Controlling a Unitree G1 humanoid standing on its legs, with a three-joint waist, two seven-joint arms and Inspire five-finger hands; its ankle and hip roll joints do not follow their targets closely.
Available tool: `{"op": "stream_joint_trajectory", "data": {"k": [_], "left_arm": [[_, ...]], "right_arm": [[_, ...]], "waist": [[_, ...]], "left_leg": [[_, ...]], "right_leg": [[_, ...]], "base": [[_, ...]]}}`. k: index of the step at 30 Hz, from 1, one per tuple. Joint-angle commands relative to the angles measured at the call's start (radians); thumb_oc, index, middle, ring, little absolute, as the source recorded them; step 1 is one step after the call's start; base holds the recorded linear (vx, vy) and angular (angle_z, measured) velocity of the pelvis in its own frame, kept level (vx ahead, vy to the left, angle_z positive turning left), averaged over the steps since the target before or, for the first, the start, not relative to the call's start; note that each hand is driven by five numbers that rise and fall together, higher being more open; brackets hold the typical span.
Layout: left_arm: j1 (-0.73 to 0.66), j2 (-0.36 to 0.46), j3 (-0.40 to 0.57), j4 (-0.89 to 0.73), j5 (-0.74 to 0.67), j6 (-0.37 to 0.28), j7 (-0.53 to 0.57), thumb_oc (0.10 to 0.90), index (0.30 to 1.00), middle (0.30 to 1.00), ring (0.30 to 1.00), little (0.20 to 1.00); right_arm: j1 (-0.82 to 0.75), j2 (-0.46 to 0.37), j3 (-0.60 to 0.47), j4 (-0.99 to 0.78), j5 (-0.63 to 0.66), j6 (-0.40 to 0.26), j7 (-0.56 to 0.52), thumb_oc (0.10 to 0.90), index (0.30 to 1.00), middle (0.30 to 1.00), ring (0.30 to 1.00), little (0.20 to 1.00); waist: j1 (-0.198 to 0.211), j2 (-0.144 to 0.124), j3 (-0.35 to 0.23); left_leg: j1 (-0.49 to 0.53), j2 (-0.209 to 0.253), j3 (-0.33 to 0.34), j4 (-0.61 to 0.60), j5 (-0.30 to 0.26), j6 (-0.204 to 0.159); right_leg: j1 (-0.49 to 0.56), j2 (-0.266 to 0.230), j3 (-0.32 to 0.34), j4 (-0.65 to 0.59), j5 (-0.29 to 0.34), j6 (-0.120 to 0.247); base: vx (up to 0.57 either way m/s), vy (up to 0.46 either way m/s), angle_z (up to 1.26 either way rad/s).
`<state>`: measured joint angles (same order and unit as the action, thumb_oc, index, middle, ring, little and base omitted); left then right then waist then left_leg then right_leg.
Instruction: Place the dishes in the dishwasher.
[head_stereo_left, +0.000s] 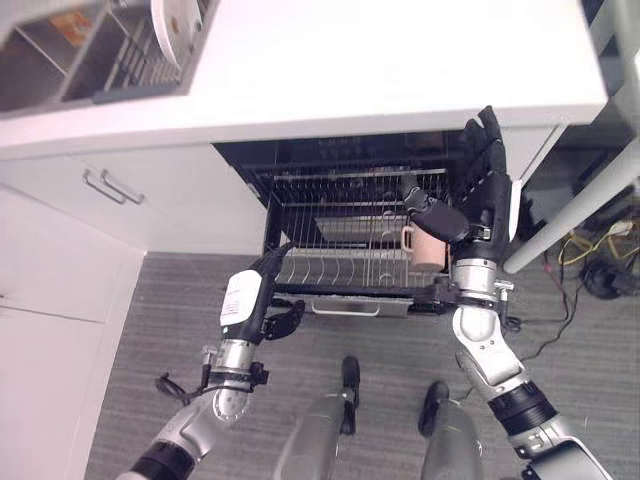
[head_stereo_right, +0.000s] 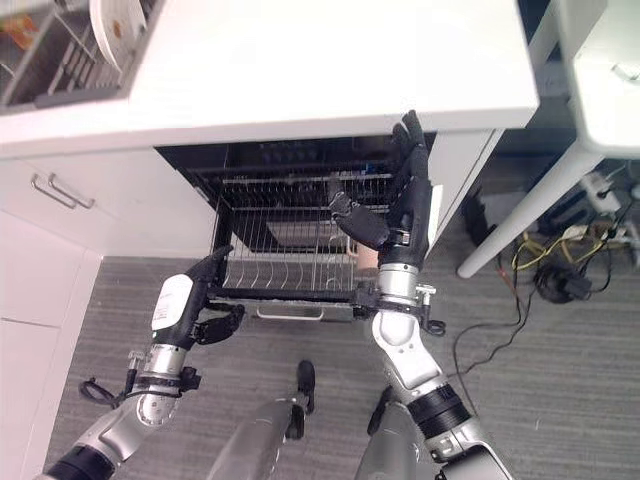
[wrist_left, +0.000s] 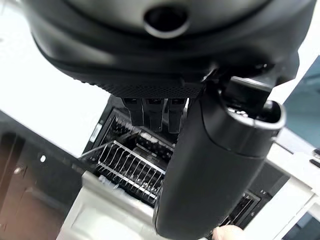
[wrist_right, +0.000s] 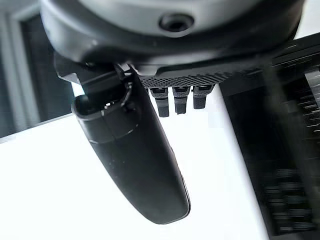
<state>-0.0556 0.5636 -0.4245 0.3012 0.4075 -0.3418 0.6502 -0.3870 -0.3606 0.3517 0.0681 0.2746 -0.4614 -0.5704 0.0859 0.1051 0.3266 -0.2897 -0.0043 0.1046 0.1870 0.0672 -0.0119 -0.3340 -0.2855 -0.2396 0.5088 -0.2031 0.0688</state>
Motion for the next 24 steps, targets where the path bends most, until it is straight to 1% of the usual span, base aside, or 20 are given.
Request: {"op": "stream_joint_trajectory", "data": {"k": [1,3,4,5,6,7,8,10,11,12,14,15,16,18,19,21,22,23,24], "left_arm": [[-0.027,-0.003,0.056,-0.076,-0.001,-0.089,0.098,0.800,0.900,0.900,0.900,0.900],[0.000,-0.008,0.094,-0.090,-0.007,-0.085,0.107,0.800,0.900,0.900,0.900,0.900],[0.007,-0.010,0.105,-0.097,-0.002,-0.076,0.110,0.800,0.900,0.900,0.900,0.900],[0.019,-0.009,0.126,-0.111,0.003,-0.056,0.128,0.800,0.900,0.900,0.900,0.900],[0.025,-0.006,0.139,-0.121,-0.007,-0.050,0.144,0.800,0.900,0.900,0.900,0.900],[0.033,-0.010,0.193,-0.144,-0.055,-0.069,0.151,0.800,0.900,0.900,0.900,0.900],[0.037,-0.016,0.208,-0.150,-0.071,-0.073,0.160,0.800,0.900,0.900,0.900,0.900],[0.064,-0.042,0.289,-0.137,-0.129,-0.133,0.162,0.800,0.900,0.900,0.900,0.900],[0.087,-0.049,0.333,-0.134,-0.150,-0.153,0.158,0.800,0.900,0.900,0.900,0.900],[0.114,-0.054,0.373,-0.135,-0.163,-0.158,0.160,0.800,0.900,0.900,0.900,0.900],[0.160,-0.067,0.436,-0.114,-0.172,-0.167,0.171,0.800,0.900,0.900,0.900,0.900],[0.209,-0.064,0.497,-0.068,-0.148,-0.165,0.218,0.800,0.900,0.900,0.900,0.900],[0.216,-0.064,0.507,-0.058,-0.130,-0.164,0.229,0.800,0.900,0.900,0.900,0.900],[0.237,-0.048,0.533,-0.017,-0.087,-0.127,0.255,0.800,0.900,0.900,0.900,0.900],[0.237,-0.047,0.539,0.002,-0.089,-0.103,0.237,0.800,0.900,0.900,0.900,0.900],[0.232,-0.041,0.545,0.029,-0.104,-0.092,0.208,0.800,0.900,0.900,0.900,0.900],[0.239,-0.035,0.552,0.076,-0.142,-0.070,0.132,0.800,0.900,0.900,0.900,0.900],[0.247,-0.033,0.553,0.090,-0.173,-0.059,0.099,0.800,0.900,0.900,0.900,0.900],[0.257,-0.036,0.551,0.105,-0.209,-0.052,0.067,0.800,0.900,0.900,0.900,0.900]], "right_arm": [[-0.014,0.009,-0.014,-0.134,-0.037,-0.100,0.123,0.800,0.900,0.900,0.900,0.900],[0.014,-0.001,-0.011,-0.158,-0.051,-0.080,0.162,0.800,0.900,0.900,0.900,0.900],[0.021,-0.003,-0.007,-0.162,-0.040,-0.080,0.174,0.800,0.900,0.900,0.900,0.900],[0.036,-0.008,-0.004,-0.167,-0.005,-0.092,0.205,0.800,0.900,0.900,0.900,0.900],[0.048,-0.011,-0.009,-0.169,0.013,-0.103,0.230,0.800,0.900,0.900,0.900,0.900],[0.089,-0.022,-0.023,-0.197,-0.012,-0.101,0.236,0.800,0.900,0.900,0.900,0.900],[0.099,-0.024,-0.025,-0.205,-0.025,-0.098,0.230,0.800,0.900,0.900,0.900,0.900],[0.121,-0.027,-0.030,-0.189,-0.047,-0.106,0.199,0.800,0.900,0.900,0.900,0.900],[0.133,-0.030,-0.046,-0.182,-0.050,-0.116,0.202,0.800,0.900,0.900,0.900,0.900],[0.150,-0.034,-0.062,-0.180,-0.070,-0.127,0.195,0.800,0.900,0.900,0.900,0.900],[0.198,-0.051,-0.118,-0.199,-0.073,-0.137,0.198,0.800,0.900,0.900,0.900,0.900],[0.245,-0.077,-0.199,-0.208,-0.044,-0.143,0.189,0.800,0.900,0.900,0.900,0.900],[0.253,-0.080,-0.214,-0.206,-0.041,-0.145,0.194,0.800,0.900,0.900,0.900,0.900],[0.287,-0.089,-0.280,-0.191,-0.024,-0.148,0.201,0.800,0.900,0.900,0.900,0.900],[0.313,-0.083,-0.318,-0.186,-0.005,-0.141,0.211,0.800,0.900,0.900,0.900,0.900],[0.352,-0.078,-0.358,-0.195,0.037,-0.135,0.213,0.800,0.900,0.900,0.900,0.900],[0.402,-0.038,-0.417,-0.206,0.075,-0.126,0.217,0.800,0.900,0.900,0.900,0.900],[0.407,-0.023,-0.427,-0.209,0.089,-0.114,0.231,0.800,0.900,0.900,0.900,0.900],[0.405,-0.012,-0.428,-0.209,0.094,-0.108,0.239,0.800,0.900,0.900,0.900,0.900]], "waist": [[0.024,-0.023,-0.106],[0.034,-0.028,-0.136],[0.037,-0.029,-0.143],[0.042,-0.030,-0.155],[0.040,-0.030,-0.160],[0.050,-0.030,-0.169],[0.054,-0.029,-0.169],[0.069,-0.032,-0.172],[0.072,-0.033,-0.180],[0.070,-0.034,-0.188],[0.050,-0.040,-0.202],[0.025,-0.053,-0.212],[0.022,-0.052,-0.213],[0.001,-0.053,-0.218],[-0.006,-0.056,-0.219],[-0.007,-0.065,-0.214],[-0.005,-0.085,-0.204],[-0.002,-0.089,-0.203],[0.001,-0.084,-0.200]], "left_leg": [[0.021,0.083,-0.051,0.113,-0.124,-0.078],[0.042,0.085,-0.059,0.113,-0.130,-0.078],[0.048,0.086,-0.061,0.113,-0.131,-0.078],[0.060,0.091,-0.061,0.113,-0.131,-0.079],[0.071,0.095,-0.057,0.113,-0.132,-0.081],[0.097,0.101,-0.034,0.113,-0.104,-0.088],[0.101,0.101,-0.033,0.113,-0.096,-0.091],[0.131,0.091,-0.065,0.113,-0.091,-0.091],[0.141,0.102,-0.076,0.113,-0.094,-0.094],[0.153,0.120,-0.076,0.113,-0.095,-0.100],[0.175,0.181,-0.052,0.113,-0.079,-0.120],[0.197,0.233,-0.067,0.113,-0.084,-0.133],[0.200,0.232,-0.069,0.113,-0.090,-0.132],[0.213,0.225,-0.049,0.113,-0.113,-0.121],[0.220,0.214,-0.030,0.113,-0.116,-0.120],[0.224,0.191,-0.019,0.113,-0.126,-0.109],[0.229,0.134,-0.007,0.113,-0.156,-0.074],[0.227,0.118,0.003,0.113,-0.162,-0.061],[0.230,0.112,0.012,0.113,-0.173,-0.052]], "right_leg": [[0.128,-0.047,-0.007,-0.209,0.202,0.119],[0.153,-0.040,-0.014,-0.209,0.187,0.112],[0.159,-0.037,-0.016,-0.209,0.183,0.109],[0.172,-0.029,-0.019,-0.209,0.173,0.101],[0.180,-0.024,-0.023,-0.209,0.169,0.096],[0.212,-0.017,-0.045,-0.209,0.159,0.077],[0.225,-0.016,-0.050,-0.209,0.156,0.073],[0.260,-0.029,-0.048,-0.209,0.154,0.072],[0.263,-0.036,-0.041,-0.209,0.156,0.076],[0.266,-0.044,-0.036,-0.209,0.159,0.081],[0.269,-0.073,-0.040,-0.209,0.173,0.097],[0.264,-0.104,-0.016,-0.209,0.190,0.117],[0.265,-0.109,-0.011,-0.209,0.191,0.122],[0.266,-0.139,0.002,-0.209,0.205,0.141],[0.273,-0.158,-0.001,-0.209,0.222,0.147],[0.279,-0.188,-0.002,-0.209,0.246,0.152],[0.276,-0.241,-0.017,-0.209,0.346,0.170],[0.275,-0.245,-0.032,-0.209,0.377,0.175],[0.285,-0.229,-0.048,-0.209,0.391,0.176]], "base": [[0.07,-0.117,-0.05],[0.09,-0.130,0.00],[0.09,-0.186,-0.04],[0.06,-0.181,-0.07],[0.11,-0.287,-0.04],[0.09,-0.224,0.02],[0.06,-0.187,0.27],[-0.01,0.039,0.41],[-0.02,0.213,0.22],[-0.01,0.280,0.15],[-0.02,0.492,0.13],[-0.03,0.565,0.32],[-0.02,0.577,0.39],[0.00,0.390,0.15],[-0.02,0.299,0.01],[-0.02,0.260,0.00],[-0.06,0.387,-0.02],[-0.07,0.416,-0.03],[-0.10,0.323,-0.05]]}}
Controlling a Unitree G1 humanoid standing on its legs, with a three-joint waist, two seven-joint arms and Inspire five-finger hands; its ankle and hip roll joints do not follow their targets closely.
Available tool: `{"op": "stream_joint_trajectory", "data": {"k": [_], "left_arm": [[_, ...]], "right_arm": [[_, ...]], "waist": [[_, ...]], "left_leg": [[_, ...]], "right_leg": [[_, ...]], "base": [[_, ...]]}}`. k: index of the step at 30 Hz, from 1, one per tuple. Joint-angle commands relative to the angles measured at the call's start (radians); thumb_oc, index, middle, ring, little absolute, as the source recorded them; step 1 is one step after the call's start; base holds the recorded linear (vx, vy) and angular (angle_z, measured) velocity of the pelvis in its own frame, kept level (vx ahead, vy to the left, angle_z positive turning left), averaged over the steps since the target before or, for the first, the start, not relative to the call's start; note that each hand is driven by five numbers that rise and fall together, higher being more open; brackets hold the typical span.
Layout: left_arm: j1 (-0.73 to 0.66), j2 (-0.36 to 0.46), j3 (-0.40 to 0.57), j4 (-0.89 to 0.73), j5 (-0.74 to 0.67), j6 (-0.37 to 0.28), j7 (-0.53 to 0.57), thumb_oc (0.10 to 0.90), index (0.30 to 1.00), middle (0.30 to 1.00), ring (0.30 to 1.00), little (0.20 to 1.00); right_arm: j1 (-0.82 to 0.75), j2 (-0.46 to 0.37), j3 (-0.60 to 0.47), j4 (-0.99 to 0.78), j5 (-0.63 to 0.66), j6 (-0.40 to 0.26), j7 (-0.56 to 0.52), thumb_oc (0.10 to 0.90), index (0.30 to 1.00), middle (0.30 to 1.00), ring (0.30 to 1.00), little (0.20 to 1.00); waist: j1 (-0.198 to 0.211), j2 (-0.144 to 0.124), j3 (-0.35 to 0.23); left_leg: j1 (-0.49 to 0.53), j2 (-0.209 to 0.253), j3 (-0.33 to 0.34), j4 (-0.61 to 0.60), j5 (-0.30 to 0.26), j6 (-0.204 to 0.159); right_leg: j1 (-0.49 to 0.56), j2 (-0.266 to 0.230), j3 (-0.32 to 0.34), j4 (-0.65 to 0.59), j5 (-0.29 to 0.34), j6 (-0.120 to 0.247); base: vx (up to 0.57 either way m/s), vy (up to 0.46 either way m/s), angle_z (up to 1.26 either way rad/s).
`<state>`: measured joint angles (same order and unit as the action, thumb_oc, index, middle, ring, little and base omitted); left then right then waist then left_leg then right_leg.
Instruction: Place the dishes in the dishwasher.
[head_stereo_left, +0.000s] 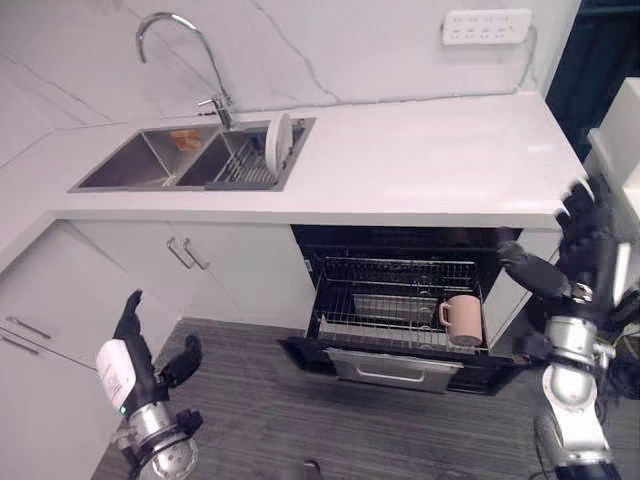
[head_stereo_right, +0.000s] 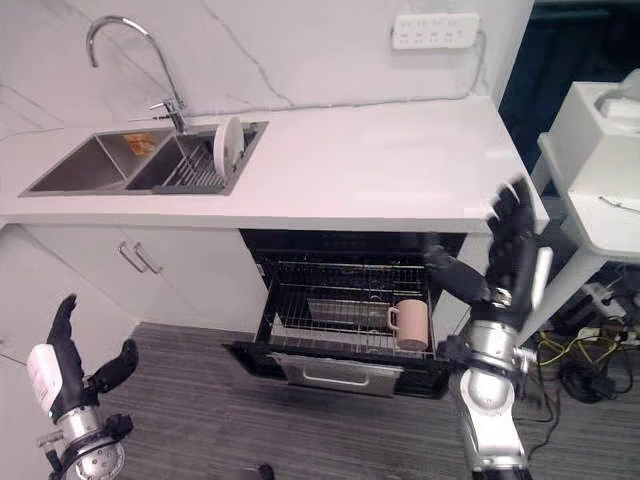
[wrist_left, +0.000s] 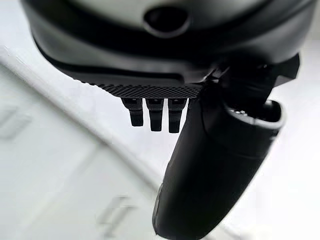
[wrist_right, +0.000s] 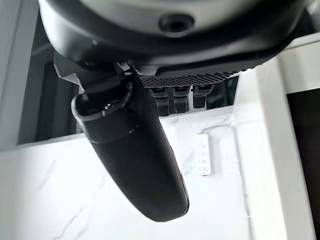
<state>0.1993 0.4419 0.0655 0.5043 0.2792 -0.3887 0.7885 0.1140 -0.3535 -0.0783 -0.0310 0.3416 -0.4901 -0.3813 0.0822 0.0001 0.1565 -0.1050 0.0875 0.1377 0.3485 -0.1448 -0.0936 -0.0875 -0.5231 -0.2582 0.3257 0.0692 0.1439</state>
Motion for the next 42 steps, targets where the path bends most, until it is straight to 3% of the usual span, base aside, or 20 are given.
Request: {"op": "stream_joint_trajectory", "data": {"k": [1,2,3,4,6,7,11,14,17,18,19,21,23,27,29,32,34,35,40,42], "left_arm": [[0.009,0.079,0.053,-0.081,-0.109,0.004,-0.103,0.800,0.900,0.900,0.900,0.900],[0.010,0.076,0.049,-0.075,-0.123,0.010,-0.117,0.800,0.900,0.900,0.900,0.900],[0.006,0.063,0.027,-0.043,-0.159,0.033,-0.179,0.800,0.900,0.900,0.900,0.900],[-0.001,0.058,0.013,-0.030,-0.192,0.049,-0.214,0.800,0.900,0.900,0.900,0.900],[-0.020,0.020,-0.035,0.030,-0.295,0.078,-0.280,0.800,0.900,0.900,0.900,0.900],[-0.034,-0.019,-0.077,0.100,-0.306,0.091,-0.336,0.800,0.900,0.900,0.900,0.900],[-0.037,-0.136,-0.178,0.283,-0.392,0.077,-0.481,0.800,0.900,0.900,0.900,0.900],[-0.042,-0.201,-0.243,0.463,-0.414,0.161,-0.665,0.800,0.900,0.900,0.900,0.900],[-0.044,-0.237,-0.261,0.576,-0.526,0.228,-0.727,0.800,0.900,0.900,0.900,0.900],[-0.052,-0.246,-0.253,0.630,-0.542,0.253,-0.758,0.800,0.900,0.900,0.900,0.900],[-0.060,-0.254,-0.252,0.683,-0.534,0.257,-0.745,0.800,0.900,0.900,0.900,0.900],[-0.065,-0.258,-0.241,0.687,-0.578,0.275,-0.738,0.800,0.900,0.900,0.900,0.900],[-0.084,-0.265,-0.190,0.693,-0.627,0.333,-0.741,0.800,0.900,0.900,0.900,0.900],[-0.106,-0.272,-0.167,0.716,-0.656,0.347,-0.748,0.800,0.900,0.900,0.900,0.900],[-0.112,-0.284,-0.152,0.756,-0.694,0.344,-0.744,0.800,0.900,0.900,0.900,0.900],[-0.110,-0.292,-0.142,0.766,-0.661,0.344,-0.755,0.800,0.900,0.900,0.900,0.900],[-0.111,-0.295,-0.149,0.768,-0.660,0.338,-0.756,0.800,0.900,0.900,0.900,0.900],[-0.115,-0.292,-0.151,0.767,-0.672,0.350,-0.772,0.800,0.900,0.900,0.900,0.900],[-0.162,-0.282,-0.213,0.750,-0.659,0.410,-0.936,0.800,0.900,0.900,0.900,0.900],[-0.181,-0.287,-0.302,0.738,-0.678,0.462,-0.975,0.800,0.900,0.900,0.900,0.900]], "right_arm": [[-0.102,-0.009,0.007,-0.112,0.027,-0.075,0.055,0.800,0.900,0.900,0.900,0.900],[-0.102,-0.008,0.010,-0.116,0.024,-0.072,0.054,0.800,0.900,0.900,0.900,0.900],[-0.101,-0.006,0.025,-0.130,0.007,-0.074,0.043,0.800,0.900,0.900,0.900,0.900],[-0.104,-0.006,0.031,-0.132,0.001,-0.075,0.037,0.800,0.900,0.900,0.900,0.900],[-0.117,-0.012,0.055,-0.129,0.005,-0.081,0.012,0.800,0.900,0.900,0.900,0.900],[-0.130,-0.017,0.067,-0.124,0.010,-0.081,-0.005,0.800,0.900,0.900,0.900,0.900],[-0.139,-0.041,0.065,-0.137,0.022,-0.079,0.007,0.800,0.900,0.900,0.900,0.900],[-0.141,-0.064,0.041,-0.128,0.057,-0.103,0.035,0.800,0.900,0.900,0.900,0.900],[-0.151,-0.073,0.042,-0.110,0.092,-0.130,0.061,0.800,0.900,0.900,0.900,0.900],[-0.155,-0.080,0.041,-0.112,0.081,-0.132,0.065,0.800,0.900,0.900,0.900,0.900],[-0.159,-0.096,0.038,-0.118,0.058,-0.126,0.061,0.800,0.900,0.900,0.900,0.900],[-0.166,-0.105,0.042,-0.119,0.068,-0.122,0.061,0.800,0.900,0.900,0.900,0.900],[-0.176,-0.094,0.049,-0.136,0.046,-0.099,0.080,0.800,0.900,0.900,0.900,0.900],[-0.200,-0.107,0.065,-0.162,0.025,-0.062,0.085,0.800,0.900,0.900,0.900,0.900],[-0.213,-0.124,0.084,-0.170,0.075,-0.034,0.140,0.800,0.900,0.900,0.900,0.900],[-0.201,-0.127,0.090,-0.178,0.107,-0.020,0.196,0.800,0.900,0.900,0.900,0.900],[-0.191,-0.132,0.086,-0.179,0.121,-0.022,0.229,0.800,0.900,0.900,0.900,0.900],[-0.185,-0.134,0.081,-0.178,0.129,-0.022,0.242,0.800,0.900,0.900,0.900,0.900],[-0.174,-0.122,0.057,-0.161,0.215,0.001,0.254,0.800,0.900,0.900,0.900,0.900],[-0.196,-0.099,0.064,-0.150,0.227,0.012,0.230,0.800,0.900,0.900,0.900,0.900]], "waist": [[0.003,0.024,-0.030],[0.002,0.027,-0.031],[-0.005,0.041,-0.031],[-0.009,0.046,-0.032],[-0.021,0.041,-0.032],[-0.032,0.028,-0.029],[-0.070,-0.009,-0.023],[-0.094,-0.018,-0.027],[-0.106,-0.034,-0.023],[-0.115,-0.053,-0.020],[-0.115,-0.078,-0.004],[-0.113,-0.081,0.009],[-0.106,-0.076,0.015],[-0.095,-0.062,0.013],[-0.074,-0.021,0.013],[-0.070,-0.008,0.011],[-0.083,-0.007,0.005],[-0.092,-0.010,-0.004],[-0.109,-0.017,-0.033],[-0.116,-0.009,-0.036]], "left_leg": [[0.032,0.007,-0.018,-0.049,0.043,0.046],[0.027,0.003,-0.019,-0.049,0.043,0.052],[0.017,-0.005,-0.022,-0.049,0.035,0.071],[0.005,-0.008,-0.023,-0.049,0.039,0.080],[-0.012,-0.033,-0.021,-0.049,0.028,0.106],[-0.018,-0.059,-0.024,-0.049,0.025,0.113],[-0.013,-0.119,-0.017,-0.049,0.020,0.115],[-0.012,-0.117,0.004,-0.049,0.027,0.110],[0.016,-0.116,0.040,-0.049,0.033,0.099],[0.047,-0.125,0.061,-0.049,0.058,0.098],[0.038,-0.125,0.072,0.026,0.139,0.077],[-0.009,-0.102,0.057,0.119,0.176,0.056],[-0.034,-0.077,0.016,0.088,0.199,0.054],[-0.041,-0.017,-0.015,-0.049,0.254,0.032],[-0.169,0.085,-0.105,-0.049,0.295,-0.017],[-0.219,0.141,-0.139,-0.049,0.322,-0.041],[-0.206,0.162,-0.116,-0.049,0.291,-0.039],[-0.185,0.154,-0.094,-0.049,0.236,-0.030],[-0.115,0.052,-0.110,-0.049,0.131,0.028],[-0.094,0.011,-0.097,-0.049,0.104,0.075]], "right_leg": [[0.037,0.037,-0.034,-0.026,0.130,0.097],[0.038,0.058,-0.031,-0.026,0.122,0.094],[0.053,0.148,-0.026,-0.026,0.078,0.075],[0.051,0.182,-0.028,-0.026,0.071,0.062],[0.037,0.288,-0.030,-0.026,0.010,0.031],[0.028,0.370,-0.028,-0.026,-0.067,-0.007],[-0.025,0.453,0.008,-0.026,-0.104,-0.043],[-0.045,0.465,0.037,-0.026,-0.125,-0.058],[-0.041,0.444,0.036,-0.026,-0.131,-0.062],[-0.035,0.430,0.045,-0.026,-0.138,-0.073],[-0.014,0.415,0.048,-0.026,-0.152,-0.097],[-0.003,0.420,0.047,-0.026,-0.152,-0.112],[0.004,0.439,0.089,-0.026,-0.149,-0.105],[0.013,0.455,0.123,-0.026,-0.170,-0.092],[0.047,0.482,0.159,-0.026,-0.209,-0.079],[0.068,0.469,0.167,-0.026,-0.224,-0.069],[0.069,0.440,0.155,-0.026,-0.222,-0.058],[0.070,0.417,0.150,-0.026,-0.217,-0.047],[0.088,0.367,0.194,-0.026,-0.198,-0.020],[0.114,0.357,0.178,-0.026,-0.130,-0.008]], "base": [[-0.08,0.271,-0.20],[-0.06,0.363,-0.29],[-0.02,0.306,-0.16],[-0.02,0.341,0.09],[0.01,0.197,0.19],[0.06,0.118,0.04],[0.11,0.049,0.00],[0.10,-0.022,-0.05],[0.12,-0.025,-0.19],[0.25,-0.029,-0.12],[0.20,-0.033,-0.03],[0.14,0.008,-0.09],[0.23,0.145,-0.05],[0.21,0.237,-0.31],[0.36,0.518,-0.24],[0.22,0.345,-0.26],[0.17,0.374,-0.59],[0.19,0.411,-0.54],[0.18,0.301,-0.20],[0.23,0.335,-0.12]]}}
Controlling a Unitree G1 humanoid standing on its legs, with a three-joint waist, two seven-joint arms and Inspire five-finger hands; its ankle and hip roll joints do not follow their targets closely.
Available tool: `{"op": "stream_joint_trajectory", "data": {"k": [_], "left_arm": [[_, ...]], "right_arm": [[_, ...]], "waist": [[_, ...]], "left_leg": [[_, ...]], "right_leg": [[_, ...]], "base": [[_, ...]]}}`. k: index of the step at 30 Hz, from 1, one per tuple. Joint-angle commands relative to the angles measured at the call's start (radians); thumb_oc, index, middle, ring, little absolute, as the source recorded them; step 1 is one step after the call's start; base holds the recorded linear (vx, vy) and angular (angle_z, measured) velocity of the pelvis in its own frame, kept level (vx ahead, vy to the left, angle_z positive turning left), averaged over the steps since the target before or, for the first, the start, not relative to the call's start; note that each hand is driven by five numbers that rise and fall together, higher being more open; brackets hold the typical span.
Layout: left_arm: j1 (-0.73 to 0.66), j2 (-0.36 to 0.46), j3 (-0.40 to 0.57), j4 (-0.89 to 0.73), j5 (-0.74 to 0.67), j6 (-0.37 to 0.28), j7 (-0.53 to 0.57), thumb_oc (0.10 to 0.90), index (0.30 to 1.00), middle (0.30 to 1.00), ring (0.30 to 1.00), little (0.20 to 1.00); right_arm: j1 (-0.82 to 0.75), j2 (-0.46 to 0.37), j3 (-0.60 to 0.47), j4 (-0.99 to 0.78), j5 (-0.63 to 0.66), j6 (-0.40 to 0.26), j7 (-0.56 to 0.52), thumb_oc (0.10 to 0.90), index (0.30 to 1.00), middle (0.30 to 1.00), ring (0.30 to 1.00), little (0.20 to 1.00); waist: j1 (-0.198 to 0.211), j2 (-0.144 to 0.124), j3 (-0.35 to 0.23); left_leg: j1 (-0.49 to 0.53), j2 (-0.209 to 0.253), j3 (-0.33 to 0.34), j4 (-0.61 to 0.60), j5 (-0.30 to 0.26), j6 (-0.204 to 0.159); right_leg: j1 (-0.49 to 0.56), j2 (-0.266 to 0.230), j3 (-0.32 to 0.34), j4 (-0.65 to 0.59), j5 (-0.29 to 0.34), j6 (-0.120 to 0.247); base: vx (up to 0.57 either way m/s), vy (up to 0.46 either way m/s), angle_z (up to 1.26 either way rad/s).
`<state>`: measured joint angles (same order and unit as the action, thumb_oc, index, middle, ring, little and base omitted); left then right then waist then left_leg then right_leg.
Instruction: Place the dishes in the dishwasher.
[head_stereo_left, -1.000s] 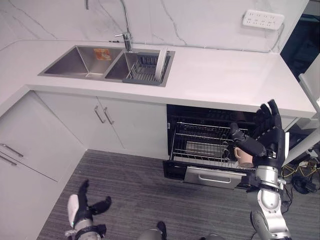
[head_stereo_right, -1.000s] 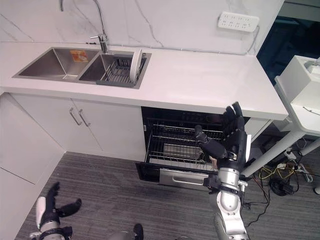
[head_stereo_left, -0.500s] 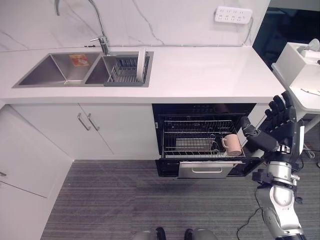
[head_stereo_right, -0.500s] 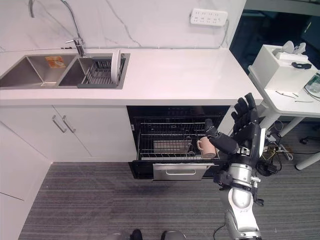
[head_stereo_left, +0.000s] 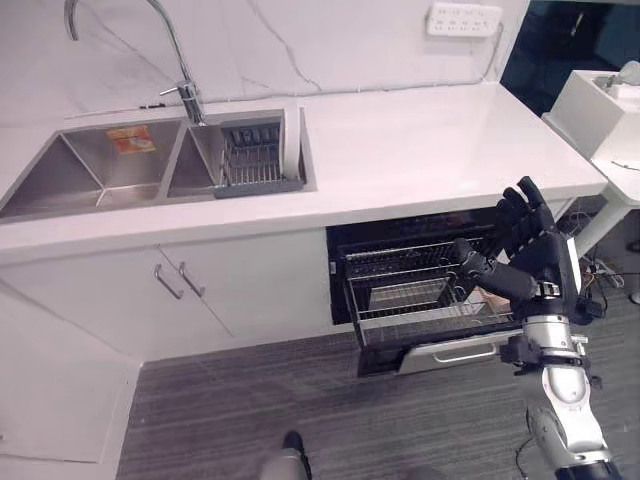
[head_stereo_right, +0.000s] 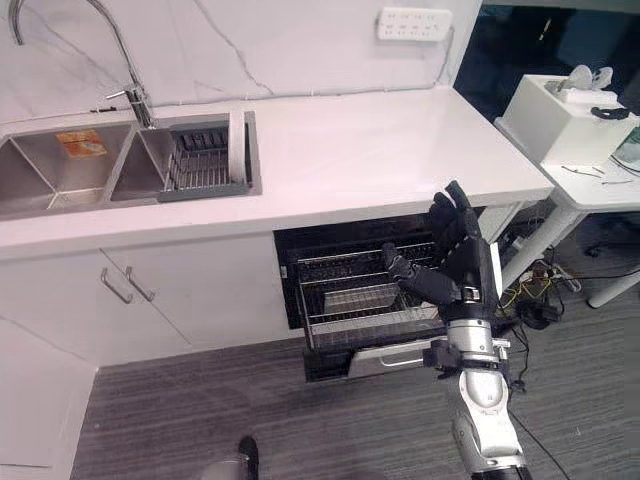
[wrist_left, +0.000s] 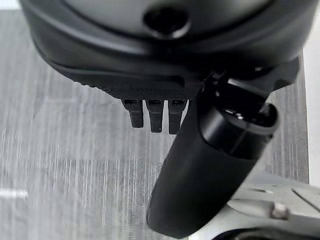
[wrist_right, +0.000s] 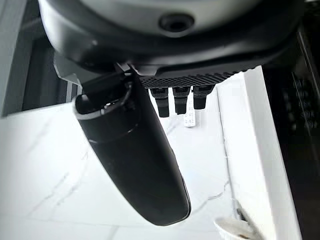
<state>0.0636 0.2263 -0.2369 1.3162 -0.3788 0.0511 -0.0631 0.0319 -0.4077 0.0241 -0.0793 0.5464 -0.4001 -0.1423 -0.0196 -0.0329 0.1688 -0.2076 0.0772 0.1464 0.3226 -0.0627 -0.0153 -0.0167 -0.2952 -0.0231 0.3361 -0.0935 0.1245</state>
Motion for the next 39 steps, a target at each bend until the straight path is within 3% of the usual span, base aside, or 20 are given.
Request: {"op": "stream_joint_trajectory", "data": {"k": [1,5,6,7,9,13,15,17,19,20,22,24,25,26,27,28,30,32,34,39], "left_arm": [[-0.053,-0.070,-0.017,-0.071,-0.022,0.029,-0.140,0.800,0.900,0.900,0.900,0.900],[-0.068,-0.067,-0.073,-0.076,0.043,0.021,-0.134,0.800,0.900,0.900,0.900,0.900],[-0.067,-0.064,-0.092,-0.085,0.030,0.028,-0.119,0.800,0.900,0.900,0.900,0.900],[-0.074,-0.058,-0.099,-0.089,0.010,0.042,-0.115,0.800,0.900,0.900,0.900,0.900],[-0.075,-0.057,-0.090,-0.089,0.008,0.038,-0.112,0.800,0.900,0.900,0.900,0.900],[-0.057,-0.057,-0.067,-0.096,0.035,0.015,-0.085,0.800,0.900,0.900,0.900,0.900],[-0.042,-0.059,-0.048,-0.090,0.041,-0.003,-0.081,0.800,0.900,0.900,0.900,0.900],[-0.042,-0.058,-0.010,-0.111,-0.069,-0.021,-0.055,0.800,0.900,0.900,0.900,0.900],[-0.038,-0.060,0.007,-0.132,-0.052,-0.034,-0.059,0.800,0.900,0.900,0.900,0.900],[-0.037,-0.060,0.009,-0.135,-0.051,-0.038,-0.059,0.800,0.900,0.900,0.900,0.900],[-0.022,-0.065,0.040,-0.168,-0.065,-0.045,-0.047,0.800,0.900,0.900,0.900,0.900],[-0.017,-0.059,0.061,-0.176,-0.045,-0.024,-0.037,0.800,0.900,0.900,0.900,0.900],[-0.008,-0.055,0.068,-0.171,-0.005,-0.021,-0.038,0.800,0.900,0.900,0.900,0.900],[-0.008,-0.055,0.066,-0.169,0.001,-0.019,-0.042,0.800,0.900,0.900,0.900,0.900],[-0.008,-0.059,0.060,-0.163,0.005,-0.015,-0.046,0.800,0.900,0.900,0.900,0.900],[-0.009,-0.060,0.057,-0.161,0.005,-0.013,-0.045,0.800,0.900,0.900,0.900,0.900],[-0.022,-0.066,0.031,-0.127,0.046,-0.029,-0.057,0.800,0.900,0.900,0.900,0.900],[-0.028,-0.072,0.013,-0.118,0.057,-0.036,-0.042,0.800,0.900,0.900,0.900,0.900],[-0.035,-0.067,-0.009,-0.103,0.057,-0.057,-0.050,0.800,0.900,0.900,0.900,0.900],[-0.060,-0.059,-0.026,-0.080,0.024,-0.039,-0.033,0.800,0.900,0.900,0.900,0.900]], "right_arm": [[-0.121,-0.034,-0.033,-0.102,0.013,-0.073,-0.018,0.800,0.900,0.900,0.900,0.900],[-0.129,-0.015,-0.026,-0.106,-0.005,-0.062,-0.021,0.800,0.900,0.900,0.900,0.900],[-0.136,-0.018,-0.024,-0.098,0.011,-0.068,-0.019,0.800,0.900,0.900,0.900,0.900],[-0.145,-0.028,-0.025,-0.099,0.006,-0.078,-0.041,0.800,0.900,0.900,0.900,0.900],[-0.146,-0.036,-0.034,-0.111,0.006,-0.079,-0.046,0.800,0.900,0.900,0.900,0.900],[-0.164,-0.049,-0.049,-0.129,0.037,-0.098,-0.050,0.800,0.900,0.900,0.900,0.900],[-0.164,-0.051,-0.066,-0.136,0.050,-0.133,-0.054,0.800,0.900,0.900,0.900,0.900],[-0.181,-0.047,-0.053,-0.103,0.028,-0.159,-0.063,0.800,0.900,0.900,0.900,0.900],[-0.174,-0.047,-0.046,-0.110,0.003,-0.154,-0.057,0.800,0.900,0.900,0.900,0.900],[-0.174,-0.047,-0.044,-0.110,0.003,-0.154,-0.054,0.800,0.900,0.900,0.900,0.900],[-0.168,-0.038,-0.029,-0.104,-0.020,-0.157,-0.036,0.800,0.900,0.900,0.900,0.900],[-0.158,-0.032,-0.029,-0.106,-0.012,-0.156,-0.005,0.800,0.900,0.900,0.900,0.900],[-0.176,-0.025,-0.009,-0.110,0.031,-0.142,0.046,0.800,0.900,0.900,0.900,0.900],[-0.181,-0.023,-0.005,-0.111,0.027,-0.140,0.051,0.800,0.900,0.900,0.900,0.900],[-0.198,-0.023,0.015,-0.119,0.007,-0.130,0.053,0.800,0.900,0.900,0.900,0.900],[-0.205,-0.026,0.023,-0.122,0.007,-0.126,0.051,0.800,0.900,0.900,0.900,0.900],[-0.243,-0.032,0.070,-0.135,-0.002,-0.123,0.037,0.800,0.900,0.900,0.900,0.900],[-0.250,-0.035,0.080,-0.140,0.001,-0.125,0.042,0.800,0.900,0.900,0.900,0.900],[-0.253,-0.033,0.098,-0.156,0.010,-0.124,0.058,0.800,0.900,0.900,0.900,0.900],[-0.272,-0.033,0.127,-0.188,0.040,-0.036,0.108,0.800,0.900,0.900,0.900,0.900]], "waist": [[-0.018,0.031,-0.047],[-0.021,0.041,-0.030],[-0.022,0.040,-0.026],[-0.038,0.032,-0.021],[-0.049,0.026,-0.016],[-0.072,-0.014,-0.002],[-0.077,-0.019,-0.012],[-0.059,-0.034,-0.028],[-0.044,-0.050,-0.020],[-0.041,-0.052,-0.017],[-0.022,-0.068,0.007],[-0.011,-0.061,0.011],[0.012,-0.046,0.019],[0.016,-0.043,0.020],[0.029,-0.023,0.021],[0.034,-0.012,0.023],[0.045,0.020,0.016],[0.047,0.023,0.003],[0.043,0.026,-0.014],[0.044,0.023,-0.039]], "left_leg": [[0.021,0.020,-0.095,-0.023,0.011,0.012],[0.064,0.018,-0.040,-0.023,-0.019,0.042],[0.072,0.016,-0.030,-0.023,-0.027,0.046],[0.083,0.002,-0.022,-0.023,-0.039,0.048],[0.093,-0.005,-0.012,-0.023,-0.046,0.043],[0.138,-0.054,0.007,-0.023,-0.085,0.045],[0.155,-0.072,0.006,-0.023,-0.100,0.046],[0.197,-0.097,-0.003,-0.023,-0.058,0.032],[0.212,-0.102,-0.008,0.004,0.029,0.016],[0.206,-0.100,-0.011,0.021,0.042,0.011],[0.075,-0.079,-0.030,0.281,0.108,-0.013],[0.035,-0.070,-0.041,0.269,0.117,-0.010],[0.031,-0.064,-0.056,0.117,0.142,-0.012],[0.033,-0.059,-0.056,0.082,0.151,-0.014],[0.009,-0.021,-0.067,-0.023,0.193,-0.030],[-0.016,-0.003,-0.079,-0.023,0.195,-0.037],[-0.115,0.078,-0.101,-0.023,0.205,-0.069],[-0.125,0.094,-0.087,-0.023,0.178,-0.073],[-0.103,0.091,-0.074,-0.023,0.131,-0.068],[-0.038,0.038,-0.094,-0.023,0.059,-0.047]], "right_leg": [[0.047,0.123,-0.077,-0.036,0.080,0.020],[-0.017,0.104,-0.140,0.092,0.136,0.018],[-0.032,0.123,-0.149,0.090,0.135,0.016],[-0.050,0.185,-0.159,0.029,0.116,0.006],[-0.048,0.213,-0.175,-0.029,0.113,-0.005],[-0.155,0.218,-0.184,-0.036,0.132,-0.006],[-0.162,0.224,-0.172,-0.036,0.093,-0.026],[-0.130,0.227,-0.134,-0.036,0.054,-0.053],[-0.111,0.218,-0.124,-0.036,0.038,-0.071],[-0.106,0.218,-0.123,-0.036,0.036,-0.075],[-0.075,0.222,-0.096,-0.036,0.031,-0.102],[-0.063,0.230,-0.086,-0.036,0.024,-0.103],[-0.041,0.250,-0.061,-0.036,-0.003,-0.092],[-0.036,0.253,-0.058,-0.036,-0.008,-0.090],[-0.018,0.268,-0.051,-0.036,-0.029,-0.084],[-0.010,0.277,-0.047,-0.036,-0.036,-0.081],[0.024,0.281,-0.049,-0.036,-0.064,-0.073],[0.027,0.258,-0.068,-0.036,-0.069,-0.061],[0.025,0.229,-0.095,-0.036,-0.068,-0.045],[-0.001,0.194,-0.124,-0.036,-0.051,-0.032]], "base": [[0.17,0.275,-0.05],[0.11,0.153,-0.24],[0.11,0.018,-0.61],[0.12,0.008,-0.54],[0.13,-0.018,-0.38],[0.18,-0.078,-0.13],[0.29,-0.130,0.06],[0.36,-0.171,0.18],[0.18,-0.120,0.08],[0.11,-0.120,0.08],[0.15,-0.124,0.21],[0.24,0.047,0.10],[0.29,0.179,-0.25],[0.32,0.288,-0.35],[0.19,0.214,-0.42],[0.25,0.283,-0.41],[0.26,0.301,-0.40],[0.13,0.220,-0.26],[0.08,0.164,-0.18],[0.06,0.071,-0.02]]}}
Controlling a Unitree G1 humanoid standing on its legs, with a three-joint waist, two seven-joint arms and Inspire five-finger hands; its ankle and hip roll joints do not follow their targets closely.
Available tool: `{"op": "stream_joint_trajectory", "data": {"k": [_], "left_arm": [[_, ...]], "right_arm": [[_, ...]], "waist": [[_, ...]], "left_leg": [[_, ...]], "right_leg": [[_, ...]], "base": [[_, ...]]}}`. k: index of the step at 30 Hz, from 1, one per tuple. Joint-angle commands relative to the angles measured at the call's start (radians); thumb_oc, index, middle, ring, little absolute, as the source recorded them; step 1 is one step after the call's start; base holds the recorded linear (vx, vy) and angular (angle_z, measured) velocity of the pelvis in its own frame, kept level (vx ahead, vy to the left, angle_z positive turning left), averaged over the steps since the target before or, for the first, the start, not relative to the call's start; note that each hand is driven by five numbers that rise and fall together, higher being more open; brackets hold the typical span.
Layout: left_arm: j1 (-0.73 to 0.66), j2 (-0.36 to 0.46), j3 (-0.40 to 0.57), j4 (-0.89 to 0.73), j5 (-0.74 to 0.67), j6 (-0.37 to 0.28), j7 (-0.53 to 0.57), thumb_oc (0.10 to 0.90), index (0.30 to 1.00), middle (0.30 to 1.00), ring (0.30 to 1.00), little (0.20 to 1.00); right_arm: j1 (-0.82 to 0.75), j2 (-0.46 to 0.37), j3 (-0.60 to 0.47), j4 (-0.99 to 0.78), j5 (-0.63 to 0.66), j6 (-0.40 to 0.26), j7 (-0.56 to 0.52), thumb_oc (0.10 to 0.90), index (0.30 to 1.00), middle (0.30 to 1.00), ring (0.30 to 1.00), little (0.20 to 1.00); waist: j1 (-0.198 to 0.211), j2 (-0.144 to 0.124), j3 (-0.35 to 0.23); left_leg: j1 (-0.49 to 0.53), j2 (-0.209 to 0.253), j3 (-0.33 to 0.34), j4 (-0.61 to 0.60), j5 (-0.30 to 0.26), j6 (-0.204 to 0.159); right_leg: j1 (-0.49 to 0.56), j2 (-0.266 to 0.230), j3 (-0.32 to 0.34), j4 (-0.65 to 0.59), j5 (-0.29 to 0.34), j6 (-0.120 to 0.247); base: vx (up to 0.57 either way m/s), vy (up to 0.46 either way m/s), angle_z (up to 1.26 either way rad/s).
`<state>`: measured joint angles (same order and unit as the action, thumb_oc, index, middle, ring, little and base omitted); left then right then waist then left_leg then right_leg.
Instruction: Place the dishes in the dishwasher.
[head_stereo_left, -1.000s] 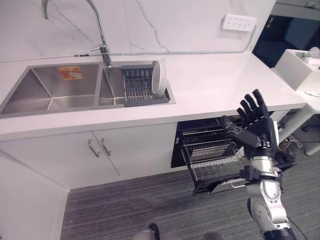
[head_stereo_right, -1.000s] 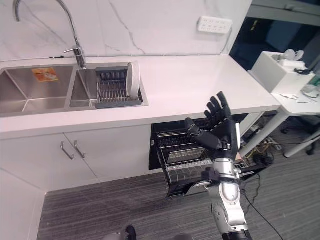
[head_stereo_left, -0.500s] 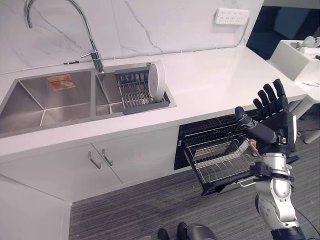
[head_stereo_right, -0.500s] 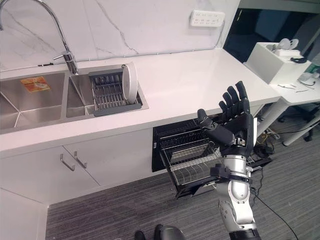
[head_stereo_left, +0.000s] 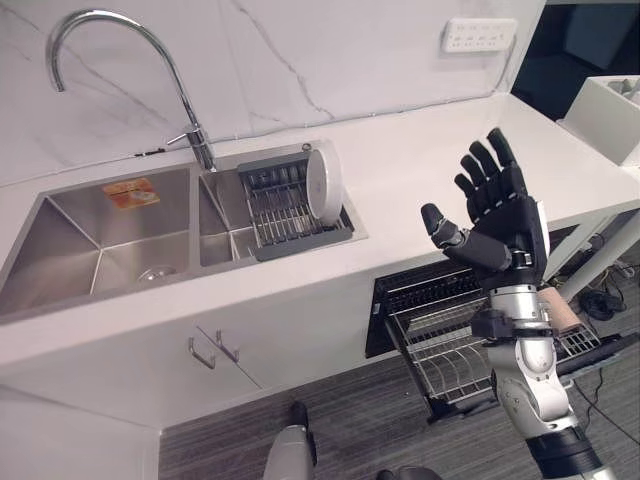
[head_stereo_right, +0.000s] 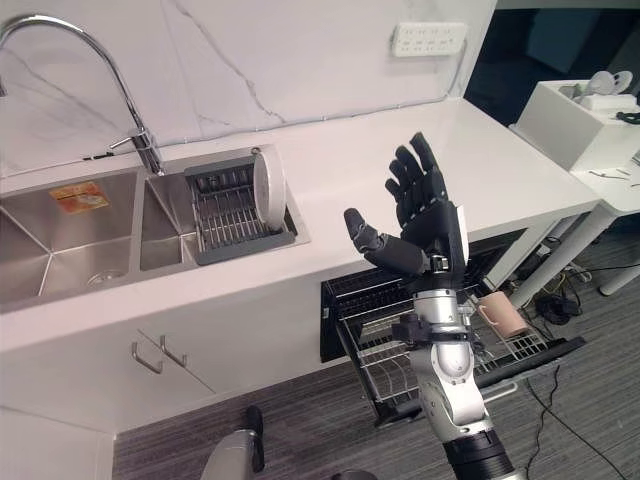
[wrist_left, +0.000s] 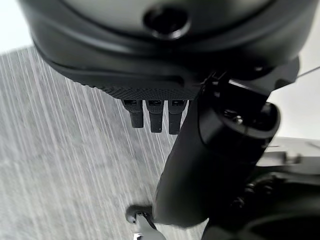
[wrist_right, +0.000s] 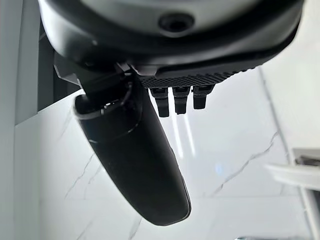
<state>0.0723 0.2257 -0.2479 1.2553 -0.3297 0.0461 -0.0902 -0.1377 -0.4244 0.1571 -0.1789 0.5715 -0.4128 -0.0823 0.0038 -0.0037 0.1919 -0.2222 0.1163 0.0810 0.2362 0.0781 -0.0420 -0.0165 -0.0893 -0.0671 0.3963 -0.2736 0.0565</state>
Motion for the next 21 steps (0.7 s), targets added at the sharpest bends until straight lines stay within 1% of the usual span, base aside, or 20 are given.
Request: {"op": "stream_joint_trajectory", "data": {"k": [1,2,3,4,5,7,9,11,12,16,21], "left_arm": [[-0.072,-0.058,-0.015,-0.015,-0.025,-0.033,-0.007,0.800,0.900,0.900,0.900,0.900],[-0.072,-0.063,-0.021,-0.010,-0.014,-0.042,0.008,0.800,0.900,0.900,0.900,0.900],[-0.071,-0.063,-0.023,-0.011,-0.015,-0.043,0.012,0.800,0.900,0.900,0.900,0.900],[-0.069,-0.061,-0.028,-0.016,-0.017,-0.044,0.015,0.800,0.900,0.900,0.900,0.900],[-0.066,-0.062,-0.034,-0.023,-0.014,-0.045,0.020,0.800,0.900,0.900,0.900,0.900],[-0.051,-0.065,-0.051,-0.031,-0.011,-0.054,0.029,0.800,0.900,0.900,0.900,0.900],[-0.047,-0.065,-0.055,-0.031,-0.005,-0.058,0.027,0.800,0.900,0.900,0.900,0.900],[-0.046,-0.062,-0.056,-0.030,0.002,-0.052,0.025,0.800,0.900,0.900,0.900,0.900],[-0.044,-0.060,-0.055,-0.023,0.013,-0.051,0.024,0.800,0.900,0.900,0.900,0.900],[-0.033,-0.053,-0.048,-0.020,0.025,-0.047,0.020,0.800,0.900,0.900,0.900,0.900],[-0.018,-0.051,-0.046,-0.015,0.058,-0.062,0.007,0.800,0.900,0.900,0.900,0.900]], "right_arm": [[-0.109,-0.014,0.002,-0.090,0.011,-0.008,0.047,0.800,0.900,0.900,0.900,0.900],[-0.119,-0.004,0.013,-0.087,-0.003,0.030,0.056,0.800,0.900,0.900,0.900,0.900],[-0.118,-0.004,0.014,-0.085,-0.007,0.042,0.057,0.800,0.900,0.900,0.900,0.900],[-0.117,-0.004,0.019,-0.077,-0.002,0.067,0.056,0.800,0.900,0.900,0.900,0.900],[-0.121,-0.005,0.034,-0.057,0.010,0.068,0.049,0.800,0.900,0.900,0.900,0.900],[-0.140,0.002,0.056,-0.001,-0.015,0.026,0.018,0.800,0.900,0.900,0.900,0.900],[-0.157,0.013,0.050,0.015,-0.039,0.002,-0.010,0.800,0.900,0.900,0.900,0.900],[-0.176,0.018,0.038,0.023,-0.052,-0.008,-0.038,0.800,0.900,0.900,0.900,0.900],[-0.193,0.019,0.029,0.024,-0.062,-0.005,-0.069,0.800,0.900,0.900,0.900,0.900],[-0.225,0.006,0.012,0.026,-0.051,0.031,-0.095,0.800,0.900,0.900,0.900,0.900],[-0.248,-0.001,0.004,0.053,-0.041,0.036,-0.118,0.800,0.900,0.900,0.900,0.900]], "waist": [[0.021,-0.008,-0.064],[0.023,-0.012,-0.071],[0.024,-0.013,-0.072],[0.026,-0.014,-0.075],[0.031,-0.015,-0.077],[0.048,-0.016,-0.083],[0.060,-0.015,-0.082],[0.069,-0.016,-0.081],[0.077,-0.017,-0.082],[0.091,-0.017,-0.089],[0.102,-0.018,-0.098]], "left_leg": [[-0.017,-0.007,-0.030,0.064,-0.089,-0.018],[-0.001,-0.021,-0.032,0.064,-0.106,-0.014],[0.002,-0.024,-0.032,0.064,-0.109,-0.013],[0.006,-0.030,-0.031,0.064,-0.116,-0.011],[0.009,-0.033,-0.032,0.064,-0.120,-0.010],[0.003,-0.036,-0.032,0.064,-0.125,-0.009],[-0.008,-0.035,-0.031,0.064,-0.125,-0.010],[-0.013,-0.038,-0.034,0.064,-0.127,-0.010],[-0.014,-0.042,-0.038,0.064,-0.131,-0.009],[-0.006,-0.050,-0.046,0.064,-0.141,-0.006],[0.005,-0.055,-0.054,0.064,-0.147,-0.007]], "right_leg": [[-0.004,-0.016,-0.083,-0.096,0.131,0.036],[-0.014,-0.025,-0.090,-0.096,0.138,0.039],[-0.016,-0.027,-0.091,-0.096,0.140,0.040],[-0.021,-0.031,-0.092,-0.096,0.145,0.044],[-0.025,-0.036,-0.095,-0.096,0.148,0.048],[-0.034,-0.047,-0.106,-0.096,0.154,0.055],[-0.042,-0.056,-0.120,-0.096,0.157,0.058],[-0.046,-0.060,-0.128,-0.096,0.158,0.061],[-0.047,-0.063,-0.132,-0.096,0.156,0.064],[-0.047,-0.067,-0.141,-0.096,0.156,0.063],[-0.044,-0.071,-0.150,-0.096,0.157,0.064]], "base": [[0.09,0.053,-0.05],[0.08,0.042,-0.21],[0.07,0.029,-0.13],[0.04,0.001,0.12],[0.05,-0.004,0.20],[0.03,-0.012,0.18],[0.00,-0.026,0.02],[0.01,-0.034,0.14],[0.04,-0.032,0.26],[0.05,-0.025,0.08],[0.05,-0.017,-0.01]]}}
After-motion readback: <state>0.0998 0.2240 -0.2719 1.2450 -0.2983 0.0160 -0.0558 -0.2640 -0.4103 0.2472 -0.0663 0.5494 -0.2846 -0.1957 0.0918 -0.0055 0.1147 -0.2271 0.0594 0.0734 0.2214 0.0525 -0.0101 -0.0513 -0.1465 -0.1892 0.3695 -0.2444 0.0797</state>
